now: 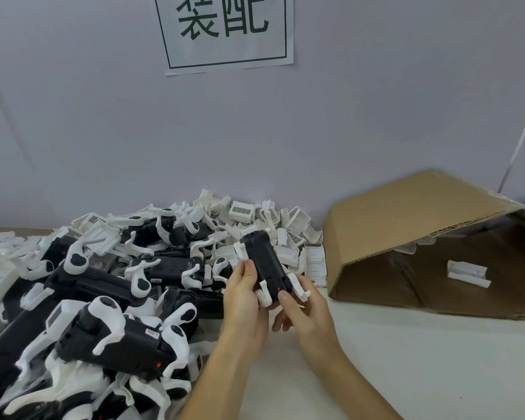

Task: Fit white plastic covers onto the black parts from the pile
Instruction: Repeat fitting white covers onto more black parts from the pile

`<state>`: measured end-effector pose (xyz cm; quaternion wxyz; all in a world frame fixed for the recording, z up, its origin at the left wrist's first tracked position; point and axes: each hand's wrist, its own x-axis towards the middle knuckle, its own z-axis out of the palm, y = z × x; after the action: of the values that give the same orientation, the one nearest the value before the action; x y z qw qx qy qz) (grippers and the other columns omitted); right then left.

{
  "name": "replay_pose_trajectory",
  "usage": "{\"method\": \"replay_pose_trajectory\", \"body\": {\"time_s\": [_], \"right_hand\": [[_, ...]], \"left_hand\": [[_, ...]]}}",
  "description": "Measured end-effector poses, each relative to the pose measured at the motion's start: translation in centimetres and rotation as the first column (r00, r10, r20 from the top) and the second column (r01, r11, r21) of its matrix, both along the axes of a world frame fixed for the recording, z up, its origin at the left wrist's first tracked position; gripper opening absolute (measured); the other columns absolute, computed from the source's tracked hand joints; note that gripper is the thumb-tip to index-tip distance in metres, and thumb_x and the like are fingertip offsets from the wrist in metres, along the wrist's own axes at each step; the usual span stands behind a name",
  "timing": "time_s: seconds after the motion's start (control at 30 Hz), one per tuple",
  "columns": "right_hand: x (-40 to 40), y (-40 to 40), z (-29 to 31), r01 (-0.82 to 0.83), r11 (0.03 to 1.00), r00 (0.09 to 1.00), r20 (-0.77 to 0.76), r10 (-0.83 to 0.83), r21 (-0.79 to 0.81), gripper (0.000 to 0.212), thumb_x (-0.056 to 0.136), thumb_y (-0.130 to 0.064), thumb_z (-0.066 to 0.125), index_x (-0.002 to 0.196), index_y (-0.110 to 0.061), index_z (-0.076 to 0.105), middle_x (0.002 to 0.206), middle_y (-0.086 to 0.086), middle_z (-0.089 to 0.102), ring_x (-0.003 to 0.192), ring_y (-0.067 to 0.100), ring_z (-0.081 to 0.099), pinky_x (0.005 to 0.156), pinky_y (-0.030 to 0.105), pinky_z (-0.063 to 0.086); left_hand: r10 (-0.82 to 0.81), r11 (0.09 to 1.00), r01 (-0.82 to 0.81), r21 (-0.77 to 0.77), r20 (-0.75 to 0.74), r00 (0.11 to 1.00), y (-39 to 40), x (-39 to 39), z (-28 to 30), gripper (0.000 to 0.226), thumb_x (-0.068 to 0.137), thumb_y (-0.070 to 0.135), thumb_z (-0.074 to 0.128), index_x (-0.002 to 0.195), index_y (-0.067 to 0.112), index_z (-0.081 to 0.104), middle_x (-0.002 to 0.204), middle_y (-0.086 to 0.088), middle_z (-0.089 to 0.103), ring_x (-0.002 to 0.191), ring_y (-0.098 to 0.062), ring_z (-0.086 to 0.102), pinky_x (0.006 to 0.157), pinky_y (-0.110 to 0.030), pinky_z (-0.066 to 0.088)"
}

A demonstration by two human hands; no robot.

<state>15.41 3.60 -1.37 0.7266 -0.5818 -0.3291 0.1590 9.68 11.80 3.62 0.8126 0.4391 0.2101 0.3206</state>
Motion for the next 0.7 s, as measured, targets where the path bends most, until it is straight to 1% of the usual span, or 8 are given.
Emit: {"method": "replay_pose_trajectory", "body": {"time_s": [0.1, 0.2, 0.27, 0.33, 0.43, 0.5, 0.57, 0.7], "right_hand": [[0.13, -0.05, 0.12, 0.002, 1.0, 1.0, -0.02, -0.002, 0.002, 0.013, 0.097, -0.016, 0.062, 0.11, -0.018, 0.064, 0.073, 0.001, 0.066, 0.057, 0.014, 0.059, 0.054, 0.023, 0.048], [0.28, -0.17, 0.06, -0.016, 1.0, 0.998, -0.067, 0.015, -0.007, 0.016, 0.1, -0.005, 0.054, 0.108, -0.016, 0.063, 0.068, -0.002, 0.062, 0.054, 0.013, 0.054, 0.056, 0.03, 0.047], [0.31, -0.22, 0.06, -0.032, 0.999, 0.995, -0.097, 0.032, -0.002, 0.019, 0.099, -0.002, 0.053, 0.11, -0.014, 0.063, 0.068, -0.004, 0.06, 0.055, 0.013, 0.051, 0.058, 0.031, 0.045], [0.33, -0.21, 0.12, -0.041, 0.999, 0.993, -0.11, 0.042, 0.01, 0.019, 0.094, -0.007, 0.057, 0.112, -0.012, 0.062, 0.071, -0.001, 0.061, 0.057, 0.013, 0.05, 0.058, 0.03, 0.044], [0.38, -0.16, 0.16, -0.052, 0.999, 0.992, -0.116, 0.053, 0.011, 0.031, 0.081, -0.021, 0.056, 0.111, -0.016, 0.062, 0.072, 0.0, 0.063, 0.057, 0.012, 0.05, 0.058, 0.029, 0.044], [0.45, -0.14, -0.03, -0.056, 0.998, 0.993, -0.1, 0.056, 0.007, 0.032, 0.079, -0.021, 0.054, 0.11, -0.018, 0.062, 0.073, 0.0, 0.063, 0.057, 0.012, 0.051, 0.058, 0.028, 0.044], [0.52, -0.11, -0.23, -0.056, 0.998, 0.995, -0.079, 0.055, 0.0, 0.032, 0.08, -0.021, 0.054, 0.111, -0.018, 0.062, 0.073, -0.001, 0.064, 0.058, 0.011, 0.052, 0.058, 0.028, 0.044], [0.53, -0.06, -0.24, -0.041, 0.999, 0.997, -0.063, 0.04, -0.013, 0.03, 0.079, -0.021, 0.053, 0.108, -0.018, 0.062, 0.072, -0.003, 0.064, 0.058, 0.01, 0.053, 0.056, 0.025, 0.045]], "left_hand": [[0.002, 0.997, 0.001, 0.074, -0.045, 0.999, 0.04, 0.23, -0.32, 0.031, 0.108, 0.025, 0.039, 0.114, 0.001, 0.058, 0.084, -0.017, 0.058, 0.059, -0.025, 0.054, 0.043, -0.031, 0.041], [0.012, 0.993, -0.006, 0.114, -0.055, 0.998, -0.11, 0.5, -0.41, 0.025, 0.108, 0.02, 0.038, 0.105, 0.003, 0.057, 0.085, -0.019, 0.054, 0.067, -0.032, 0.051, 0.052, -0.033, 0.041], [0.015, 0.993, -0.009, 0.118, -0.047, 0.999, -0.16, 0.55, -0.44, 0.025, 0.108, 0.017, 0.037, 0.103, 0.003, 0.058, 0.082, -0.019, 0.056, 0.067, -0.032, 0.053, 0.051, -0.032, 0.043], [0.007, 0.993, -0.002, 0.117, -0.041, 0.999, -0.23, 0.55, -0.39, 0.025, 0.107, 0.016, 0.037, 0.103, 0.004, 0.058, 0.078, -0.016, 0.061, 0.06, -0.029, 0.058, 0.044, -0.029, 0.043], [0.008, 0.994, -0.004, 0.108, -0.036, 0.999, -0.25, 0.55, -0.32, 0.026, 0.108, 0.015, 0.036, 0.107, 0.002, 0.059, 0.08, -0.016, 0.061, 0.057, -0.023, 0.058, 0.042, -0.027, 0.042], [0.011, 0.995, -0.007, 0.101, -0.042, 0.999, -0.16, 0.48, -0.33, 0.028, 0.108, 0.016, 0.036, 0.111, 0.0, 0.058, 0.083, -0.016, 0.059, 0.057, -0.022, 0.056, 0.046, -0.029, 0.043], [0.013, 0.996, -0.009, 0.094, -0.045, 0.999, -0.02, 0.37, -0.41, 0.028, 0.108, 0.018, 0.036, 0.107, 0.0, 0.058, 0.08, -0.016, 0.059, 0.054, -0.022, 0.053, 0.048, -0.031, 0.042], [0.007, 0.995, -0.002, 0.102, -0.049, 0.999, 0.14, 0.35, -0.57, 0.029, 0.108, 0.018, 0.036, 0.099, 0.001, 0.058, 0.071, -0.014, 0.059, 0.051, -0.022, 0.052, 0.044, -0.031, 0.042]]}}
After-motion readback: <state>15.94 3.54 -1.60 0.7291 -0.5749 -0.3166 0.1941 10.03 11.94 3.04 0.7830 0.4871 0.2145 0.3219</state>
